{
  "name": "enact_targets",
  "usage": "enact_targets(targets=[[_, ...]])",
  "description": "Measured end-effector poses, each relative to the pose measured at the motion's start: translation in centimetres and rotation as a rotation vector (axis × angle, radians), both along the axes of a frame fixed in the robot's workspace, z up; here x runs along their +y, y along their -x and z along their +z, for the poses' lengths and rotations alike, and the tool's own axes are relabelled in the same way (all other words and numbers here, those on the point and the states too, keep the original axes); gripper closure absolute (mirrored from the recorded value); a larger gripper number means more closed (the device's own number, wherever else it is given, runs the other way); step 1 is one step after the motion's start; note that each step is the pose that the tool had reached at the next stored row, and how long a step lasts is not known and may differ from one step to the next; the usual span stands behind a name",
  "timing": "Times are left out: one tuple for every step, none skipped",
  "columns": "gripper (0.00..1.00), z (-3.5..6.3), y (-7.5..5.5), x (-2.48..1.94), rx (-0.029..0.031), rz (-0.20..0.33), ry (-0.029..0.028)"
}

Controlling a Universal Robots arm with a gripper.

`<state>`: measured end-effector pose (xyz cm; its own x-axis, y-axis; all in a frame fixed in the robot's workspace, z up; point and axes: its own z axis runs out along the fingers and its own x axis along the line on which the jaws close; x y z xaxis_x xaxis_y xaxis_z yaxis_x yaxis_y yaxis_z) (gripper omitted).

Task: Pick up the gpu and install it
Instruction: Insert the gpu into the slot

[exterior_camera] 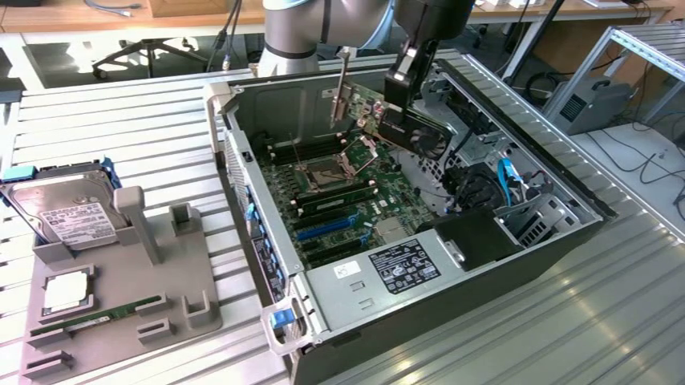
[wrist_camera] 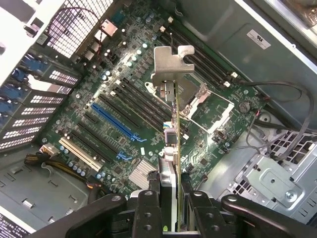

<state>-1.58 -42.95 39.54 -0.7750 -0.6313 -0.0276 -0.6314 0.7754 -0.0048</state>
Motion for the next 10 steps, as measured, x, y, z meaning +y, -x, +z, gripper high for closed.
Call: enact_targets(targets=[[0.73,0.0,0.0,0.0,0.0,0.004,0.0],[0.73,0.0,0.0,0.0,0.0,0.007,0.0],[0.73,0.0,0.0,0.0,0.0,0.012,0.0001],[0.73,0.0,0.0,0.0,0.0001,0.015,0.0001],[0.73,0.0,0.0,0.0,0.0,0.017,0.0001],[0.73,0.0,0.0,0.0,0.0,0.021,0.0001],[0.73,0.0,0.0,0.0,0.0,0.024,0.0002],[0.73,-0.01,0.0,0.0,0.0,0.03,0.0001],[0.73,-0.01,0.0,0.0,0.0,0.033,0.0002],[0.73,-0.01,0.0,0.0,0.0,0.035,0.0002]])
